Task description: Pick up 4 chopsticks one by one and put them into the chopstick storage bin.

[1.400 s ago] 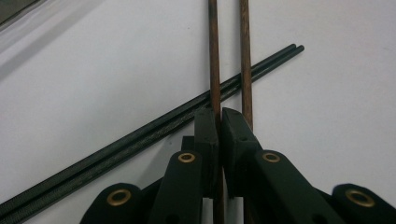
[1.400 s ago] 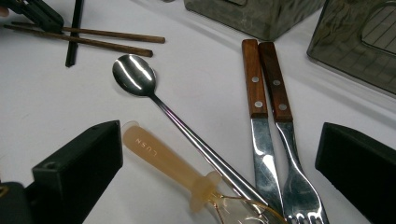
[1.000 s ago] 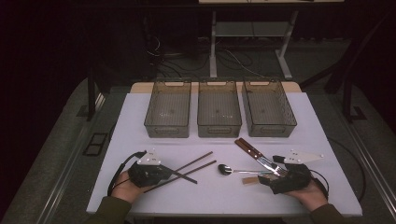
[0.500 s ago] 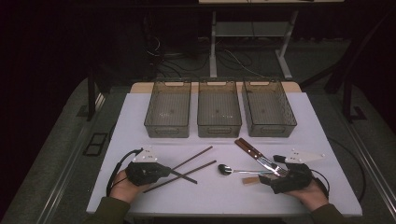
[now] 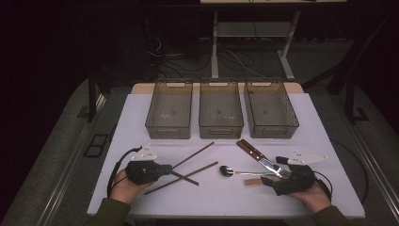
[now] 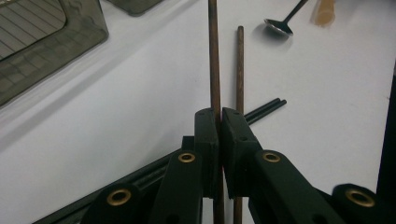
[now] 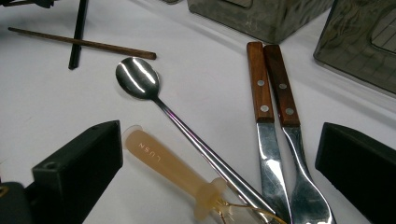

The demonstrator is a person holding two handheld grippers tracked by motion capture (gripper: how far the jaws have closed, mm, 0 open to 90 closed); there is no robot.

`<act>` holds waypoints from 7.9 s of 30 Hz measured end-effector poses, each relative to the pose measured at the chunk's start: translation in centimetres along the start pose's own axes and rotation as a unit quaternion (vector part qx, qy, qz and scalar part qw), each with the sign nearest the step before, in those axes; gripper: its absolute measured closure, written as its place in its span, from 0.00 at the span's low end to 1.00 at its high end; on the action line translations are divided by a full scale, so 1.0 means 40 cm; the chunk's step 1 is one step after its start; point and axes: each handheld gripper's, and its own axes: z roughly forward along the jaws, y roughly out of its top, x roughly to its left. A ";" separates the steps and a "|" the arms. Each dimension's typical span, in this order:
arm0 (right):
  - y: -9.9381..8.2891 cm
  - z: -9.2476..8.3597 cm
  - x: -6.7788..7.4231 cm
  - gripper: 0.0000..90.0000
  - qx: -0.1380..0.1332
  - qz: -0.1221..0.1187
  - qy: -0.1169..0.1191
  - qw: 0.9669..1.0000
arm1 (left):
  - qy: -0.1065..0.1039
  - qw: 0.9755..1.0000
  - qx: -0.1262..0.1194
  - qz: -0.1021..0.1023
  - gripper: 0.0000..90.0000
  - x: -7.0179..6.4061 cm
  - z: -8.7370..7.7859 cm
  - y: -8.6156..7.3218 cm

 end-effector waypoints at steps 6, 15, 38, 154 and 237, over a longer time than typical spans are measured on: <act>0.001 0.000 0.000 0.01 0.000 -0.001 -0.002 1.000 | 0.007 1.000 -0.012 -0.005 0.95 0.002 -0.006 0.015; 0.001 0.000 -0.001 0.01 0.001 -0.001 -0.002 1.000 | 0.014 1.000 -0.023 -0.013 0.95 0.007 -0.007 0.035; 0.000 0.001 0.000 0.01 0.000 -0.001 -0.002 1.000 | 0.023 0.998 -0.050 -0.021 0.95 0.031 -0.003 0.087; -0.004 -0.010 -0.002 0.01 -0.009 0.012 -0.005 1.000 | 0.189 0.975 -0.031 -0.115 0.55 0.364 0.126 0.280; -0.001 -0.007 -0.003 0.01 -0.019 -0.003 0.021 1.000 | 0.018 0.999 -0.034 0.015 0.44 -0.042 0.026 -0.011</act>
